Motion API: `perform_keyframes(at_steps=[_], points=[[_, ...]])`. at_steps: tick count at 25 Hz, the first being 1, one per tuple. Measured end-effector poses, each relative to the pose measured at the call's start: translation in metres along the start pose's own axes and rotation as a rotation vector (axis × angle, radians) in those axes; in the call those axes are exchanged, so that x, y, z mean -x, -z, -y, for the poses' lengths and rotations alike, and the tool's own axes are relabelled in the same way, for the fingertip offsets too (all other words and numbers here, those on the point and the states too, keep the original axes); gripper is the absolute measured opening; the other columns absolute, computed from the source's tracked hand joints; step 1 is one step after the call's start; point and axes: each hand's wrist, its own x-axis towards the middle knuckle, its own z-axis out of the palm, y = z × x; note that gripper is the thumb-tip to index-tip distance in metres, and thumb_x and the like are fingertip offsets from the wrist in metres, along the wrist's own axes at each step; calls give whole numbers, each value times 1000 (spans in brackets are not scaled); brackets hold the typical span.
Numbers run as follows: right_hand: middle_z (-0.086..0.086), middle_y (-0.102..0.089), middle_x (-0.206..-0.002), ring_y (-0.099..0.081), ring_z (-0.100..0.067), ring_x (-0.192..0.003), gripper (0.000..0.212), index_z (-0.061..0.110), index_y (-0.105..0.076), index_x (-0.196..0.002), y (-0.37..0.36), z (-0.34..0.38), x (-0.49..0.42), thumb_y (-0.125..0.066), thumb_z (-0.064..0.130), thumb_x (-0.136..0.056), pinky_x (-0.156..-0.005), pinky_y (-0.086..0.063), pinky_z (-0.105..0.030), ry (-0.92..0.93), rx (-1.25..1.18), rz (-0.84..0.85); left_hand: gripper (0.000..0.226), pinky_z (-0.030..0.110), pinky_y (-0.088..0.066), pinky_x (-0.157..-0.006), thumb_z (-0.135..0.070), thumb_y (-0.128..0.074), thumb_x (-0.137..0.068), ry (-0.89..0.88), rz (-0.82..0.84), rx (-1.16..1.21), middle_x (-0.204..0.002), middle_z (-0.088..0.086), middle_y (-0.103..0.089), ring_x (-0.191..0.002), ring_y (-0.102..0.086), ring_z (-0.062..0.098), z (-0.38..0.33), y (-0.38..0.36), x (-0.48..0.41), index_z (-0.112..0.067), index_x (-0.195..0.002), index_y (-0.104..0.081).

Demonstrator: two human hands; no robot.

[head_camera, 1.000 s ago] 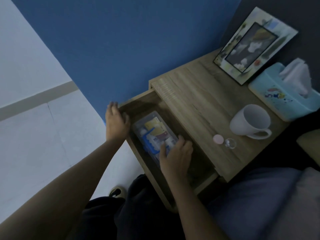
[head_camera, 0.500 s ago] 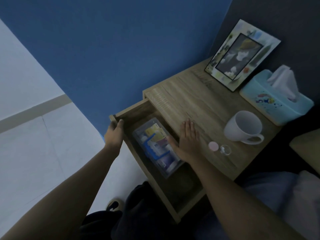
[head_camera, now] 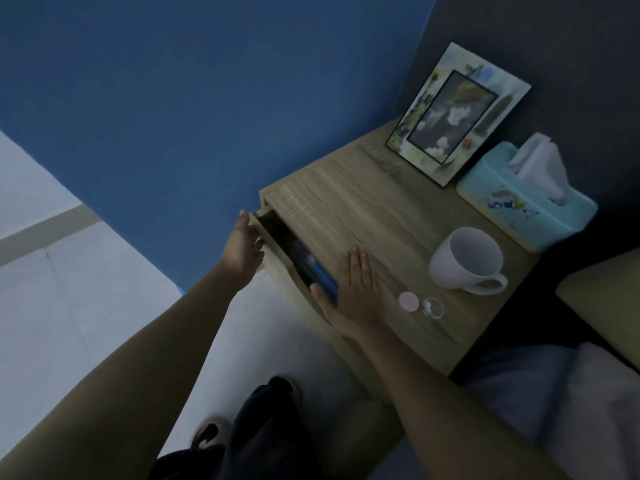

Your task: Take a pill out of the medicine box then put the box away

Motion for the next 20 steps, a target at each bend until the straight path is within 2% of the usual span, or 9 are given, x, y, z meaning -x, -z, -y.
perform_keyframes(at_steps=[6,11,15,17,20], points=[[-9,16,-158,17,-21,-144,88,11,13,-145,-4,0,-3,-19,68,-86,-114,12,-36,-7,-2,-21,84,41,-12,-118,-64,-22,-90,20,23,78,-158,12,-13,-145,-14,26,-5,-29,-22,-3,-147,-12],[-8,14,-158,16,-20,-144,90,12,11,-146,-9,-2,-3,-14,71,-83,-113,11,-35,-6,-5,-63,82,41,-10,-117,-63,-22,-90,6,42,99,-157,10,-18,-145,-16,24,-5,-40,-32,-4,-146,-13],[-8,12,-158,14,-20,-145,95,12,10,-146,-14,-4,-6,-3,76,-77,-113,9,-36,-8,-8,-53,85,42,-11,-117,-65,-20,-89,6,27,-17,-158,13,-12,-145,-13,27,-4,-33,-25,-5,-147,-9],[-9,8,-159,10,-22,-145,85,11,6,-147,-14,-4,-6,-13,67,-86,-116,4,-40,-7,13,-52,82,46,-12,-116,-64,-20,-89,-20,5,-139,-157,17,-12,-144,-14,32,-6,-31,-9,-7,-147,-10],[-11,12,-158,13,-25,-145,71,8,9,-146,0,-8,-9,-24,46,-95,-117,3,-43,0,-2,78,74,45,-20,-114,-62,-19,-91,-117,-35,-294,-153,15,-28,-140,-28,30,-8,-23,27,-12,-145,-26]])
